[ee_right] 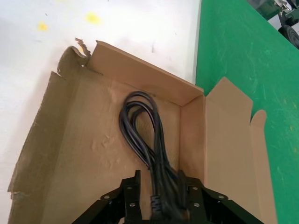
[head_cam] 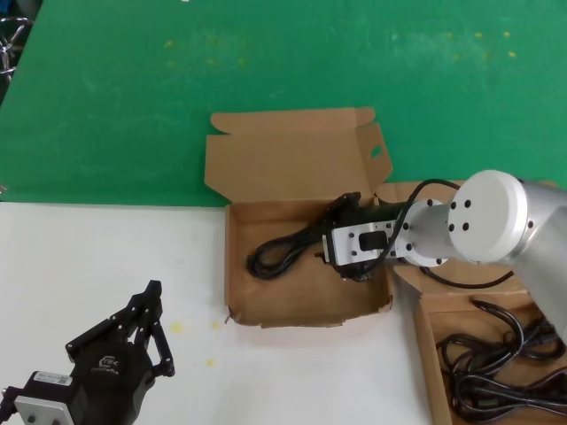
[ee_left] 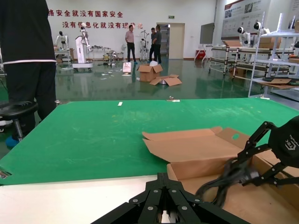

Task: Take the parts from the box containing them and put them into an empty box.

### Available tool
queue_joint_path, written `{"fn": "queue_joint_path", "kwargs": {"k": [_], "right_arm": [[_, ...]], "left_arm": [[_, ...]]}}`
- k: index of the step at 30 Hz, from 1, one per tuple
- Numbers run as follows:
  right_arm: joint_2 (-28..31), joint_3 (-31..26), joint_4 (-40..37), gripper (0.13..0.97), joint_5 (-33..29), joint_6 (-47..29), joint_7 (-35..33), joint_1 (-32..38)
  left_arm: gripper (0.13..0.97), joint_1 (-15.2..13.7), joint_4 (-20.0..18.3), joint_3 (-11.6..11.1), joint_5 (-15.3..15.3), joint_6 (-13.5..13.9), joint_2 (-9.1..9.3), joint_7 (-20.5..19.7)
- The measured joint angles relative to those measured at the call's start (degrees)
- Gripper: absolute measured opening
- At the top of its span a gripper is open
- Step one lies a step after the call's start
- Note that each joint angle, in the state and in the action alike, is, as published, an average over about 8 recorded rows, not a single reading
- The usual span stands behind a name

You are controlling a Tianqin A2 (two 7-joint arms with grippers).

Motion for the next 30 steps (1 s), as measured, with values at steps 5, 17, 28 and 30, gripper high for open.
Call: {"fn": "queue_joint_path", "kwargs": {"k": [5,17,28,30], "right_arm": [[0.4,-0.2,1.1,0.344,-0.1,-0.3,0.6,-0.5],[3.8,2.1,10.9,0.494,1.0,-3.8,8.7,-1.4],[10.8,11.7,31.2,0.731,1.7,-9.8,31.9,-7.7],[11.4,14.7,34.7,0.756,0.6,-9.4,36.3,-9.8]], "left_arm": [[0.132,0.0,0.0,0.0,0.0,0.0,0.00,0.0],[0.132,0.0,0.0,0.0,0.0,0.0,0.00,0.0],[0.132,0.0,0.0,0.0,0.0,0.0,0.00,0.0],[0.132,0.0,0.0,0.0,0.0,0.0,0.00,0.0]]}}
